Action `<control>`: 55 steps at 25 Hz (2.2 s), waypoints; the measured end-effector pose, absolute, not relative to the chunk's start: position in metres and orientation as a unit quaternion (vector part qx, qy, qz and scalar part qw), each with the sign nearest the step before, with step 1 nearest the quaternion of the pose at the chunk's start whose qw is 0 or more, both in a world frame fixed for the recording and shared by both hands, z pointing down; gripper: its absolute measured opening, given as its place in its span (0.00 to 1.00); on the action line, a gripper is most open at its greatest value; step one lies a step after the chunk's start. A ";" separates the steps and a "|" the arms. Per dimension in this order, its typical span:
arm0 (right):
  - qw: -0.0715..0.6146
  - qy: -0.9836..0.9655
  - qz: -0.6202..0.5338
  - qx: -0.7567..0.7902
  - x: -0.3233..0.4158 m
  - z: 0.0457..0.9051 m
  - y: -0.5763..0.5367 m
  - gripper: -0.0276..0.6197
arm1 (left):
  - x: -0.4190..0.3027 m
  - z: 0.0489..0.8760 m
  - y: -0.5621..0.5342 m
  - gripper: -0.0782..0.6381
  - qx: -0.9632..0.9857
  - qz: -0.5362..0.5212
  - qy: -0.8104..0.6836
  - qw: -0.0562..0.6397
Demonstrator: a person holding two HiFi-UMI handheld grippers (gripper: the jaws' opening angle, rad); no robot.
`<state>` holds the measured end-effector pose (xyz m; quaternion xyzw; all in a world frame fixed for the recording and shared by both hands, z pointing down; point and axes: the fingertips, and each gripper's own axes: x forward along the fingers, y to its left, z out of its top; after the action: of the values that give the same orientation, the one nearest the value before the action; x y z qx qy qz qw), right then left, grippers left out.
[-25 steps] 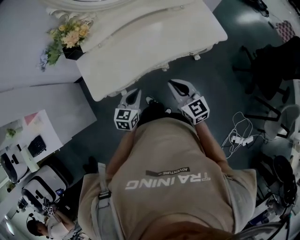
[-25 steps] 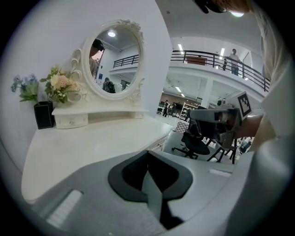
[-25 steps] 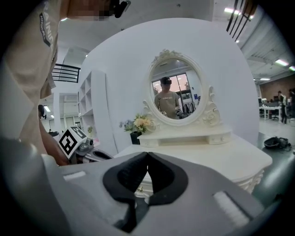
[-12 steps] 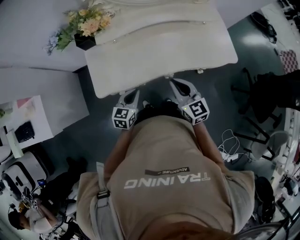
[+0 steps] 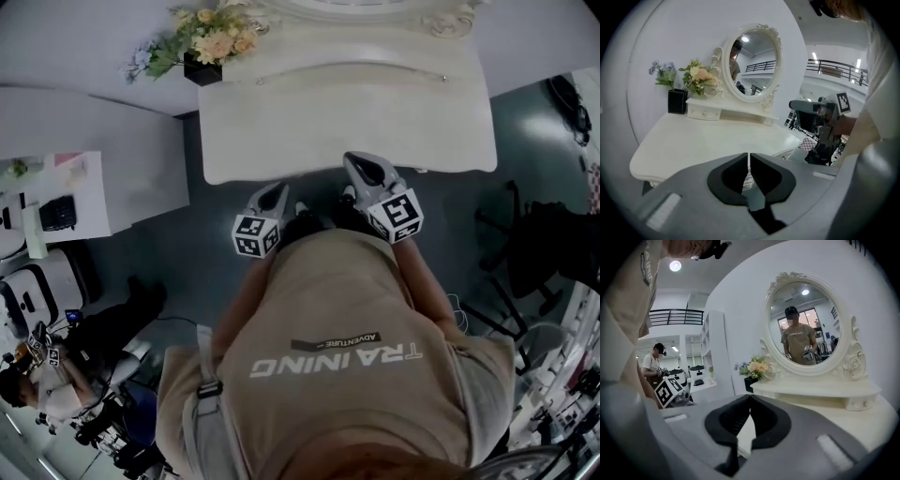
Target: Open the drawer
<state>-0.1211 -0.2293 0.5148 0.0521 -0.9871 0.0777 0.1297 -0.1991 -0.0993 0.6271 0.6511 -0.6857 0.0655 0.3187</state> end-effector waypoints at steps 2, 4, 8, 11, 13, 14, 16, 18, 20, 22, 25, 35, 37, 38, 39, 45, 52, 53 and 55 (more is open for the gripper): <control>0.124 -0.989 0.076 0.039 -0.120 0.514 -0.245 0.05 | -0.193 0.637 -0.104 0.12 0.635 0.053 -0.692 0.339; 0.124 -0.989 0.077 0.022 -0.118 0.519 -0.256 0.05 | -0.189 0.649 -0.107 0.12 0.614 0.043 -0.701 0.360; 0.136 -0.988 0.073 -0.012 -0.121 0.531 -0.272 0.05 | -0.182 0.671 -0.117 0.12 0.590 0.040 -0.706 0.390; 0.143 -0.986 0.079 -0.020 -0.121 0.537 -0.271 0.05 | -0.177 0.684 -0.116 0.15 0.583 0.048 -0.699 0.411; 0.150 -0.985 0.082 -0.025 -0.122 0.540 -0.267 0.05 | -0.177 0.695 -0.115 0.24 0.576 0.049 -0.695 0.427; 0.153 -0.984 0.081 -0.028 -0.123 0.540 -0.265 0.05 | -0.178 0.702 -0.114 0.28 0.572 0.051 -0.693 0.435; 0.158 -0.984 0.082 -0.032 -0.126 0.540 -0.258 0.05 | -0.178 0.714 -0.109 0.29 0.567 0.054 -0.686 0.452; 0.159 -0.983 0.084 -0.033 -0.131 0.540 -0.251 0.05 | -0.179 0.730 -0.103 0.29 0.562 0.051 -0.677 0.472; 0.164 -0.983 0.082 -0.034 -0.138 0.542 -0.250 0.05 | -0.186 0.752 -0.102 0.29 0.551 0.037 -0.671 0.495; 0.168 -0.982 0.078 -0.034 -0.142 0.542 -0.250 0.05 | -0.196 0.772 -0.104 0.29 0.536 0.016 -0.670 0.513; 0.181 -0.980 0.074 -0.028 -0.139 0.546 -0.241 0.05 | -0.207 0.793 -0.101 0.29 0.533 0.019 -0.668 0.519; 0.208 -0.976 0.063 -0.009 -0.128 0.546 -0.235 0.05 | -0.209 0.827 -0.123 0.30 0.545 0.054 -0.658 0.517; 0.212 -0.975 0.062 -0.017 -0.128 0.547 -0.230 0.05 | -0.211 0.830 -0.124 0.30 0.543 0.057 -0.660 0.516; 0.214 -0.975 0.062 -0.019 -0.129 0.548 -0.228 0.05 | -0.210 0.831 -0.126 0.30 0.546 0.060 -0.656 0.517; 0.215 -0.974 0.063 -0.021 -0.129 0.549 -0.227 0.05 | -0.210 0.832 -0.128 0.30 0.549 0.062 -0.653 0.518; 0.225 -0.972 0.062 -0.029 -0.136 0.556 -0.225 0.05 | -0.207 0.846 -0.139 0.30 0.543 0.051 -0.651 0.528; 0.228 -0.972 0.060 -0.014 -0.141 0.558 -0.233 0.05 | -0.214 0.848 -0.140 0.30 0.525 0.041 -0.675 0.516; 0.229 -0.971 0.060 -0.014 -0.140 0.558 -0.234 0.05 | -0.213 0.848 -0.140 0.30 0.529 0.042 -0.673 0.515; 0.230 -0.971 0.062 -0.012 -0.138 0.560 -0.234 0.05 | -0.212 0.848 -0.140 0.30 0.540 0.048 -0.663 0.517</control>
<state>-0.1379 -0.2339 0.5596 -0.0118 -0.9711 0.0619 0.2301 -0.2118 -0.1399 0.8477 0.5398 -0.6628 0.0480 0.5168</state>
